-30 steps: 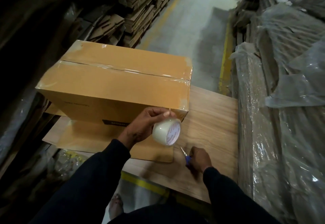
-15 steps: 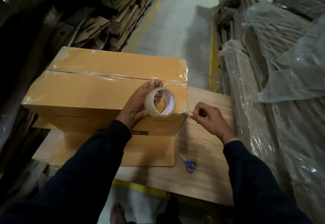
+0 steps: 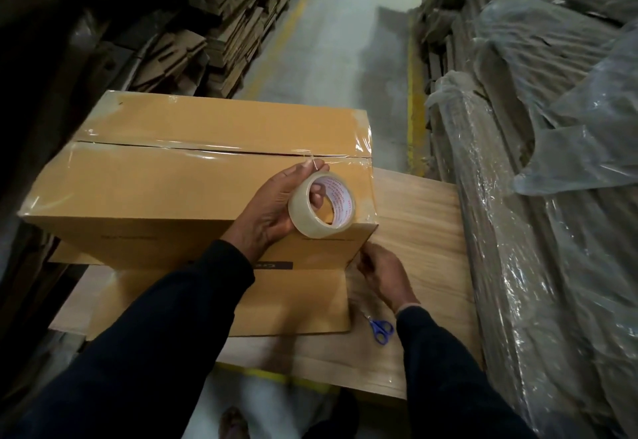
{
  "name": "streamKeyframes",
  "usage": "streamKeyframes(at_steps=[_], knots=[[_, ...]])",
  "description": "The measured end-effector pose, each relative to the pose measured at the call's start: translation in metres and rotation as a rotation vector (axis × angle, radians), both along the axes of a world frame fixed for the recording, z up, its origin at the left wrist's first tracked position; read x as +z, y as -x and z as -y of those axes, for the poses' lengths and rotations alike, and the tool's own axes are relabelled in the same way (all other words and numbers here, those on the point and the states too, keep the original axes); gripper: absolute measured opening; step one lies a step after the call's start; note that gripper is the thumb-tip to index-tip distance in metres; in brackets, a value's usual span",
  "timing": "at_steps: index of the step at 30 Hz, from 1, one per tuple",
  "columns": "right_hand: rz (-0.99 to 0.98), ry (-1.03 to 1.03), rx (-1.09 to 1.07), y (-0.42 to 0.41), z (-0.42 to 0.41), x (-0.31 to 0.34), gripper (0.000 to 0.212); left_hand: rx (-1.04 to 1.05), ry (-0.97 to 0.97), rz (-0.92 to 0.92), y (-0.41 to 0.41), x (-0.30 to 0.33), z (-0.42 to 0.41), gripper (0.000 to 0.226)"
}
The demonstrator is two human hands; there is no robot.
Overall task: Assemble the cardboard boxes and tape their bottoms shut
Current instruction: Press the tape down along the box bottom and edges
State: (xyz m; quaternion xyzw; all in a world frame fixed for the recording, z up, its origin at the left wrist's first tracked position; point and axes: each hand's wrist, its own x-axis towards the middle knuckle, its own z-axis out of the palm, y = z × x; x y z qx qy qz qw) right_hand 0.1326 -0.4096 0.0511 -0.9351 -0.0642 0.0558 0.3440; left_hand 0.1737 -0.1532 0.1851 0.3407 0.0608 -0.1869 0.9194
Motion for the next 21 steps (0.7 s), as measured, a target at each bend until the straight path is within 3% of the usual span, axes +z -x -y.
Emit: streamKeyframes(at_steps=[2, 4, 6, 8, 13, 17, 19, 21], knots=[[0.076, -0.031, -0.212, 0.017, -0.008, -0.004, 0.016, 0.016, -0.005, -0.007, 0.0, 0.0, 0.0, 0.019], [0.249, -0.188, -0.327, 0.031, -0.028, 0.019, 0.058, 0.023, -0.014, -0.004, 0.0, 0.001, 0.001, 0.019], [0.413, -0.336, -0.294, 0.039, -0.055, 0.051, 0.097, 0.02, -0.012, 0.005, -0.001, 0.001, 0.002, 0.019], [0.489, -0.372, -0.237, 0.039, -0.085, 0.068, 0.107, 0.029, -0.005, -0.005, 0.0, 0.002, 0.004, 0.019], [0.468, -0.359, -0.372, 0.032, -0.123, 0.042, 0.101, 0.044, 0.0, -0.006, -0.001, 0.002, 0.003, 0.02], [0.076, -0.234, -0.325, 0.055, -0.105, -0.007, 0.103, 0.045, -0.005, -0.016, 0.001, 0.003, 0.004, 0.019], [-0.059, -0.188, -0.384, 0.07, -0.093, -0.002, 0.092, 0.041, -0.007, -0.015, 0.003, 0.006, 0.002, 0.02], [0.055, -0.237, -0.526, 0.076, -0.087, 0.036, 0.072, 0.031, -0.024, -0.004, 0.01, 0.013, 0.002, 0.02]])
